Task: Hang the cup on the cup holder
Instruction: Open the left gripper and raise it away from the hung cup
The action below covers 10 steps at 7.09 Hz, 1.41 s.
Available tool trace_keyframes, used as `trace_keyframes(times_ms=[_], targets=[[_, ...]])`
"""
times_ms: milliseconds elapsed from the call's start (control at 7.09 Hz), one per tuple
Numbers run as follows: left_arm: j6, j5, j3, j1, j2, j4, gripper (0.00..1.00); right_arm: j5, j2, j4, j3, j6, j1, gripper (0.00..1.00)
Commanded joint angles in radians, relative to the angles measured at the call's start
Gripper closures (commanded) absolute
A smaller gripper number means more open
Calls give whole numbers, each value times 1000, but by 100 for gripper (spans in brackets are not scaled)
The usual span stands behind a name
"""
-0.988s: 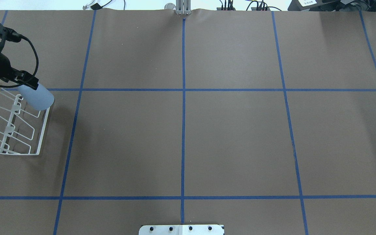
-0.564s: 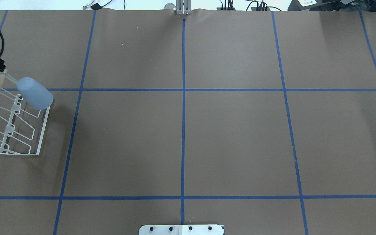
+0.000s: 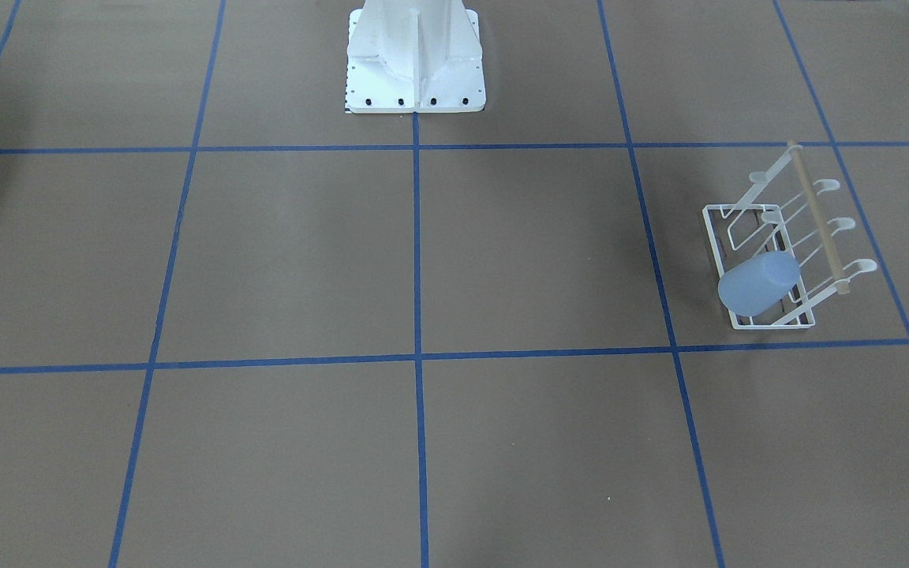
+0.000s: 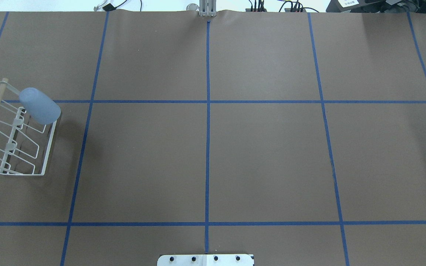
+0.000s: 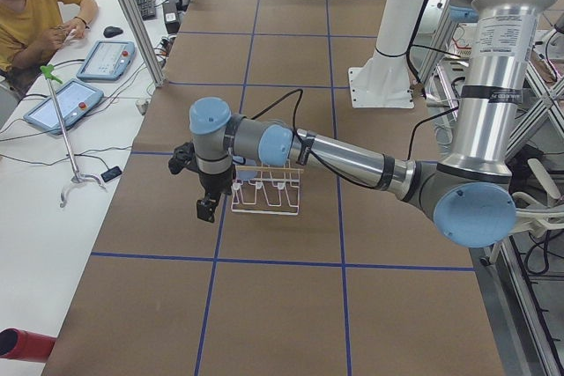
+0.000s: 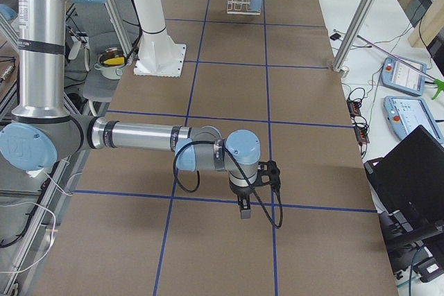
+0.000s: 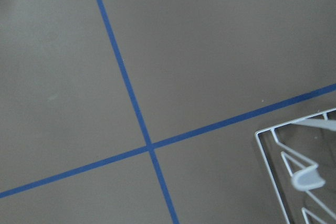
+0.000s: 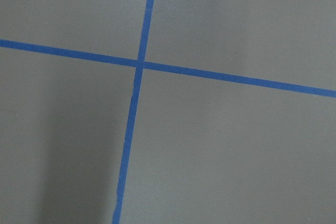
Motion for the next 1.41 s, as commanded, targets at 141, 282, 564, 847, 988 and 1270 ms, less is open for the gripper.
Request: trace_keyframes(times_ms=[141, 282, 564, 847, 988, 1270], targets=[[72, -107, 32, -127, 186, -209, 2, 2, 20, -5, 1, 11, -3, 0], [71, -120, 29, -168, 211, -223, 2, 6, 19, -3, 1, 11, -3, 0], [80, -111, 31, -182, 217, -242, 2, 8, 14, -2, 1, 11, -3, 0], [80, -120, 29, -184, 219, -283, 2, 9, 10, 4, -3, 11, -4, 0], [68, -117, 32, -182, 216, -282, 2, 9, 10, 6, -5, 11, -4, 0], [69, -117, 29, -184, 220, -283, 2, 12, 10, 8, -8, 12, -4, 0]])
